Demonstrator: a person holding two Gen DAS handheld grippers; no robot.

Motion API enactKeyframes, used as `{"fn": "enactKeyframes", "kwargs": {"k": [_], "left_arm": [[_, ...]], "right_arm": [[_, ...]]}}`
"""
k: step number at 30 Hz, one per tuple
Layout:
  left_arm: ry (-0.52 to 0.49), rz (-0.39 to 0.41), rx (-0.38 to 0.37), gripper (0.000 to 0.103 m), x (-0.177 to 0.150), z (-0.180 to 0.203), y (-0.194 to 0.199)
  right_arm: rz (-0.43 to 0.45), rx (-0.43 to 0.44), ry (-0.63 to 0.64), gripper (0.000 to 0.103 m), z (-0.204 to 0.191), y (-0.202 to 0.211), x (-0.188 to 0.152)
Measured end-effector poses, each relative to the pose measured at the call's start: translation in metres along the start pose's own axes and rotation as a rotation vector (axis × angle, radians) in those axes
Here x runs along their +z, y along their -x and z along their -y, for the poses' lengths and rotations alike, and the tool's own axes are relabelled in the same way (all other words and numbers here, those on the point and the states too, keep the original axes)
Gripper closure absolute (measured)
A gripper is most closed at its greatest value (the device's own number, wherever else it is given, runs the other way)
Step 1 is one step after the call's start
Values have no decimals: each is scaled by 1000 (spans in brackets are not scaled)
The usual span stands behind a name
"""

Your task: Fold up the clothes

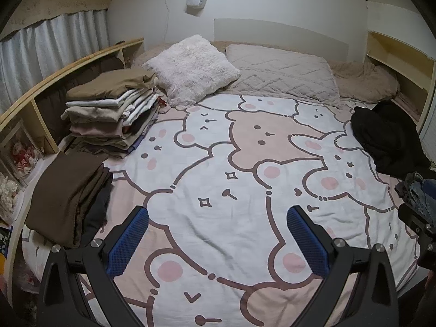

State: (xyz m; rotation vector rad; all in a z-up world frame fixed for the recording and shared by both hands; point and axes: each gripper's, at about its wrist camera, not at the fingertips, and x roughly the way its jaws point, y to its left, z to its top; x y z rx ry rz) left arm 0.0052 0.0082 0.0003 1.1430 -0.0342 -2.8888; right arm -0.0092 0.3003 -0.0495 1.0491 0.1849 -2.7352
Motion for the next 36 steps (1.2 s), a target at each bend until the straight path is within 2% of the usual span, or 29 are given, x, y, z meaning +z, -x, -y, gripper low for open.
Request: {"fn": "enactKeyframes", "kwargs": {"k": [7,13,21,26,31,34,36], "left_arm": [[34,52,-25,1,0,-2,10],[45,34,-82,1,0,3,11],[35,144,-131,1,1,5,33],[11,187,-161,1,2,7,47],[28,217,-210,1,7,8,62],[29,258,-194,1,14,9,73],[40,303,-179,1,19,8,81]], "right_arm": [[5,-2,-1,0,0,2,-1],[20,-12,-4,0,1,5,-2],[49,-10,-19,0,6,13,1],[89,-45,-6,0,11,24,8],[156,-99,-35,0,29,44,27],[250,-207,-50,0,45,61,45],[361,-343,-80,0,55,75,54]]}}
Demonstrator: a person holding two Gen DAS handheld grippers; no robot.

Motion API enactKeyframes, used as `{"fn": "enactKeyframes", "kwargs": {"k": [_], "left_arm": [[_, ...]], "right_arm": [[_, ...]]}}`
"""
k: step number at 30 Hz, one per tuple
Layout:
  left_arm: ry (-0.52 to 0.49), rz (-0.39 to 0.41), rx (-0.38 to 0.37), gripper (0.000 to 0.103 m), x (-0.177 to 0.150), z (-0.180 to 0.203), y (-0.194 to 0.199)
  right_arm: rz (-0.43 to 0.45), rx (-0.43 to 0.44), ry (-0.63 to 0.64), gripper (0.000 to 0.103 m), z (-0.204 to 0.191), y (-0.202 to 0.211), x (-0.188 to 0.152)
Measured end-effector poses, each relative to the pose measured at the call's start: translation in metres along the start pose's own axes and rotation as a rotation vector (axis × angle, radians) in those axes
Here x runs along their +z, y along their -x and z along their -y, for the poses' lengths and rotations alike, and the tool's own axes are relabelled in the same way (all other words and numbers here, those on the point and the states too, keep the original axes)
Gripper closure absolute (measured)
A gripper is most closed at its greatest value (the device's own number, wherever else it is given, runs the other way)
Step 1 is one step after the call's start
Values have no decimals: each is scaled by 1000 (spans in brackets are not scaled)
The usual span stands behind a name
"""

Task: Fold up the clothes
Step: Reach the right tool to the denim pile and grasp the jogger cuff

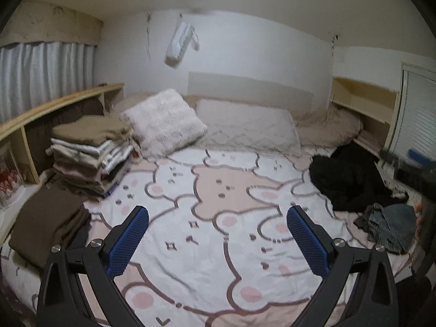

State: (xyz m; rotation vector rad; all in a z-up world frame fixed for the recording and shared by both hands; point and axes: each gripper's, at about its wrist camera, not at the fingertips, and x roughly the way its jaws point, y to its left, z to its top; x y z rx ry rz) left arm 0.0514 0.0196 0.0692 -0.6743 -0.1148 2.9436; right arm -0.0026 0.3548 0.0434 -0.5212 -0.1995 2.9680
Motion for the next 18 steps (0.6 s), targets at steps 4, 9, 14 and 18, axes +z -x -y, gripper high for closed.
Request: {"fn": "enactKeyframes", "kwargs": {"k": [4,9,14,18], "left_arm": [[6,50,37,1,10,1,5],[14,-3,26,1,12,-1,-2],[1,-72,30,1,6,2,-16],[1,-121,32,1,1,2,-29]], "right_arm": [[267,-178,-48,0,24,8,11],[96,-126,41,0,41,-60,-11],[-176,-208,4,0,69,-131,-74],[-374,-373,165,0,77,-179,-145]]}}
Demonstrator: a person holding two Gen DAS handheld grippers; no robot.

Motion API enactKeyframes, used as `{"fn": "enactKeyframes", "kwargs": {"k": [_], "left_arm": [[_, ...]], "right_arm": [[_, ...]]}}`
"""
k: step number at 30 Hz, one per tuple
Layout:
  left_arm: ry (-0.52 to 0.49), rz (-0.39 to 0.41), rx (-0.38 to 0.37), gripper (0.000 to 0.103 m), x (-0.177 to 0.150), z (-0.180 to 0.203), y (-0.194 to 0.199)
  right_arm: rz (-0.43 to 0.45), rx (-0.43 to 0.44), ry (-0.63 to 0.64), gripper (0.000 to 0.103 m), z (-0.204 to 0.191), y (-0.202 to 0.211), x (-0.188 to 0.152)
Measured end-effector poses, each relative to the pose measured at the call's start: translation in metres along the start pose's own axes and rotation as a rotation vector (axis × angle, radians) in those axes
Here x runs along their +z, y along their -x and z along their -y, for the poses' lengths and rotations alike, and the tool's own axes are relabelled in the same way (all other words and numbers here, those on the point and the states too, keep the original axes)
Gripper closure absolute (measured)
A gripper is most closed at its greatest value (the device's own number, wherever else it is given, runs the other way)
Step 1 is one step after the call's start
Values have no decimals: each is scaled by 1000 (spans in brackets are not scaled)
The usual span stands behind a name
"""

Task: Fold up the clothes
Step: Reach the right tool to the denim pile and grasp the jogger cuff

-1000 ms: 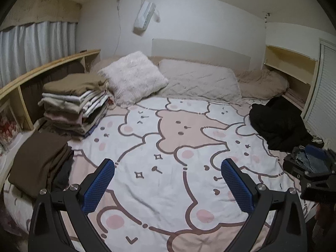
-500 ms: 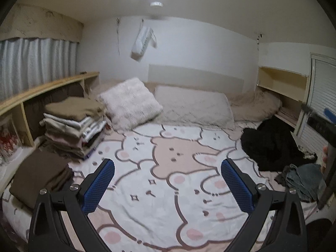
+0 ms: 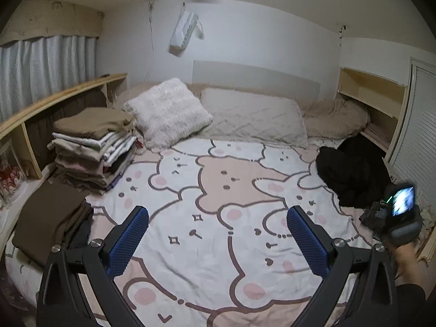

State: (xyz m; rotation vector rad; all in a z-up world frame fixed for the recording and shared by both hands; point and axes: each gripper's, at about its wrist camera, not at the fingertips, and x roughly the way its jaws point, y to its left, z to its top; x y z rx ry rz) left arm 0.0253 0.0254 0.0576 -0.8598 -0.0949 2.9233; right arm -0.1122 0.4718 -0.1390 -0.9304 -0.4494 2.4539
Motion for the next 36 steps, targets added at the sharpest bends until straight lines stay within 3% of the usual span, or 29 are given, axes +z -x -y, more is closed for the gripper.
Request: {"fn": "enactKeyframes", "kwargs": {"k": [5,11,19,23,26,29,33,36], "left_arm": [[-3,-36,23,1,-3,-2,-15],[-6,-24,29,1,2,-9,-28],[-31,-42,28,1,25,-21,-54],[-31,-25,13,1,31,-22,-64],[-32,-24,-1,1,29,-20,-73],[-9,-62,-37,1,25,-19,-87],[-2,-65,-38,1,27,-16,-95],[12,-50,-34,1,29,-18,-97]], "right_arm": [[-181,-53,124,0,-12,-54,-58],[-275,20,11,0,-4,-85,-112],[-295,59,-82,0,10,-80,-118],[-283,39,-244,3,31,-70,-125],[-328,23,-401,4,55,-74,-135],[-362,-19,-476,10,71,-85,-138],[-350,-77,-448,13,70,-94,-126],[-290,-162,-368,13,61,-87,-110]]}}
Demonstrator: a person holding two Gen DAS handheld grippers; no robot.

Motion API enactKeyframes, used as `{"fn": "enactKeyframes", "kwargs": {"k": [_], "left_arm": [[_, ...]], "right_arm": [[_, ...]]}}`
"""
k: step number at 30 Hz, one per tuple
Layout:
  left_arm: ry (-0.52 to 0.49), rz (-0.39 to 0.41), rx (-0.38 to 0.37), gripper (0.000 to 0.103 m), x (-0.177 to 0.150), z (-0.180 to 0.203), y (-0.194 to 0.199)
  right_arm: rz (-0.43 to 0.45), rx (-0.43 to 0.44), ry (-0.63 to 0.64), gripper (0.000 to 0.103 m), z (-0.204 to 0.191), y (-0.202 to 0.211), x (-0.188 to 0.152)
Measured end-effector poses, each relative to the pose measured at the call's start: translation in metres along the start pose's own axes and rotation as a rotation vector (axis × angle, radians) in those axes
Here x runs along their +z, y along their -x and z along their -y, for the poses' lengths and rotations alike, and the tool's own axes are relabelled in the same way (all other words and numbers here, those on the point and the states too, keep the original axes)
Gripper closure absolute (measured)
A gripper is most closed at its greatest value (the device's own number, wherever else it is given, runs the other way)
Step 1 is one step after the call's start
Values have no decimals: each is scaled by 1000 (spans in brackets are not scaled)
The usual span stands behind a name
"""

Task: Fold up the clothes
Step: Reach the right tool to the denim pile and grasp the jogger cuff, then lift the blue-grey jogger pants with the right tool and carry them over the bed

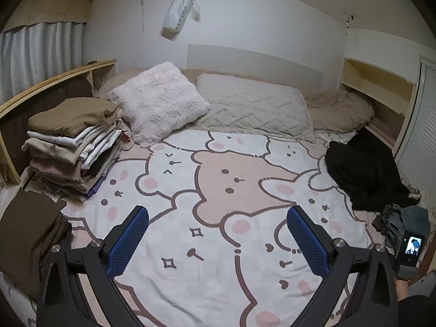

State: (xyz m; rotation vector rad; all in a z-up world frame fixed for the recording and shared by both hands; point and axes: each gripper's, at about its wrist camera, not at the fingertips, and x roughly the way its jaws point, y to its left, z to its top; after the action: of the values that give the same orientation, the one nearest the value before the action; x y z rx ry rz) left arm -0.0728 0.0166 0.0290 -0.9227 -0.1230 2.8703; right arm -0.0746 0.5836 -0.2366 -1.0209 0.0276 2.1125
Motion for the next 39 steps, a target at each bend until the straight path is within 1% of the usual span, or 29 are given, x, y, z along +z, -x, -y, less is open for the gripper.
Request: {"fn": "enactKeyframes", "kwargs": {"k": [3,7,10,11,14,16,18,19,20,21,22,24,26,27,29,30,31,33,34,35,37,39], "left_arm": [[28,3,0,1,2,-5,-4],[42,-2,5,1,3,-8,-10],[41,-5,8,1,2,-9,-12],[39,-6,8,1,1,-8,-12],[34,-7,7,1,0,-8,-12],[28,-5,9,1,0,-7,-12],[20,-3,7,1,-1,-6,-11],[16,-1,7,1,-1,-5,-11],[12,3,7,1,-1,-5,-10],[10,8,6,1,0,-4,-9],[8,12,5,1,0,-4,-8],[9,18,-1,1,0,-4,-6],[9,21,-8,1,0,-2,-6],[2,25,-2,1,1,1,-6],[-39,49,26,1,2,9,-4],[-65,66,40,1,2,14,-3],[-87,82,50,1,2,18,-1],[-113,109,42,1,3,22,3],[-119,121,37,1,4,23,5],[-122,131,30,1,5,24,7],[-109,144,6,1,7,22,11],[-85,167,-12,1,11,18,18]], "right_arm": [[78,-64,60,13,-10,11,8],[124,-121,120,13,-19,8,23],[153,-128,164,13,-28,4,37],[145,-105,162,13,-30,2,39],[73,8,61,13,-23,-8,40],[66,40,7,13,-18,-10,36],[19,73,-55,14,-8,-22,33],[-7,87,-94,25,0,-30,31],[-6,91,-156,33,11,-32,32],[-3,97,-214,56,23,-33,33],[20,130,-210,72,28,-25,37],[66,196,-200,76,37,-8,45],[109,238,-175,82,41,13,61],[124,269,-182,87,45,22,71],[172,350,-188,90,54,50,105],[207,370,-179,91,58,65,120],[251,385,-160,92,63,85,140],[342,416,-122,93,74,127,181],[406,446,-108,93,81,158,203],[452,475,-94,93,84,183,217],[562,572,-25,93,82,248,246],[676,664,71,93,69,319,257]]}}
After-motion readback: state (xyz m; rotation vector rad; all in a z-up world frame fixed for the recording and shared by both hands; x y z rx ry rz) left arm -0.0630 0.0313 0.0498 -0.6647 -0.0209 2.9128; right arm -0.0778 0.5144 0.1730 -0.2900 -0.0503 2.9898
